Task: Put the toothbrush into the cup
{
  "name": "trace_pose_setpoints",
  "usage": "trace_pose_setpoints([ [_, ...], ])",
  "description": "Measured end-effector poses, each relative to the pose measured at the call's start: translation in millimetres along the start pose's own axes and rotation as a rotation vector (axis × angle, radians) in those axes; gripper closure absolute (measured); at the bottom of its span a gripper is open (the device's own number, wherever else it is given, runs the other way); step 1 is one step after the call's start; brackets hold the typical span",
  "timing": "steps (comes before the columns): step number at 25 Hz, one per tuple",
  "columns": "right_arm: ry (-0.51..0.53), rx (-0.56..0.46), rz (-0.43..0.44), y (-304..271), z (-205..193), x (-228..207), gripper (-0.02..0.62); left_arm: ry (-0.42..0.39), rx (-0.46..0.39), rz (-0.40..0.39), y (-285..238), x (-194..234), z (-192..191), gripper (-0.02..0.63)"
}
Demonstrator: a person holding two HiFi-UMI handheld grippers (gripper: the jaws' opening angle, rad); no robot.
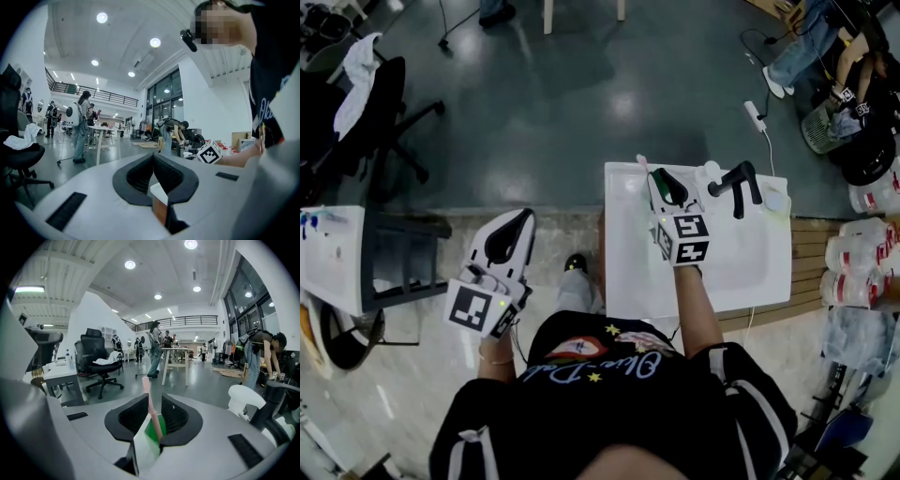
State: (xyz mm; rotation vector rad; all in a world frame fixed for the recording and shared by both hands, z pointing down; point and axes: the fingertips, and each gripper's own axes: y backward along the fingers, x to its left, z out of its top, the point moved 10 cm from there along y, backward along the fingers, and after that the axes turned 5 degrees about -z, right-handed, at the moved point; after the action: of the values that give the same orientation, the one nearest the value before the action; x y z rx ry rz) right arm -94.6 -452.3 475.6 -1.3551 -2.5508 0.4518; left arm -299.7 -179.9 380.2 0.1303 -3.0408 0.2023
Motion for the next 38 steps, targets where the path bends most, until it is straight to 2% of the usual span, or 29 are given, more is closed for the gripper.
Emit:
trace_pose_setpoints([
  [8,-0.069,-0.072,-0.005,35,12,-1,0.54,-0.01,-0.017,-0.032,1,-16,2,0.604],
  [12,-0.099,-0.113,-0.017,64,17,-8,0.543,-0.038,-0.025,-0.079,-7,-29,3,0.604],
  [16,-0.126,-0.163,-0.014,97,20,-10,0.581,-0.052,-0.024,-0.117,-14,-47,6,0.604],
  [21,-0.158,-0.192,0.04,136,20,-8,0.592,-0.06,-0.031,-0.176,-22,-74,6,0.604],
  [26,-0.151,-0.215,0.054,174,20,-8,0.594,-0.087,-0.051,-0.236,-30,-101,8,0.604],
  [31,-0.155,-0.254,0.048,209,19,-9,0.594,-0.071,-0.06,-0.269,-33,-128,9,0.604],
  [38,-0.177,-0.3,0.028,241,16,-15,0.595,-0.102,-0.073,-0.322,-42,-154,16,0.604],
])
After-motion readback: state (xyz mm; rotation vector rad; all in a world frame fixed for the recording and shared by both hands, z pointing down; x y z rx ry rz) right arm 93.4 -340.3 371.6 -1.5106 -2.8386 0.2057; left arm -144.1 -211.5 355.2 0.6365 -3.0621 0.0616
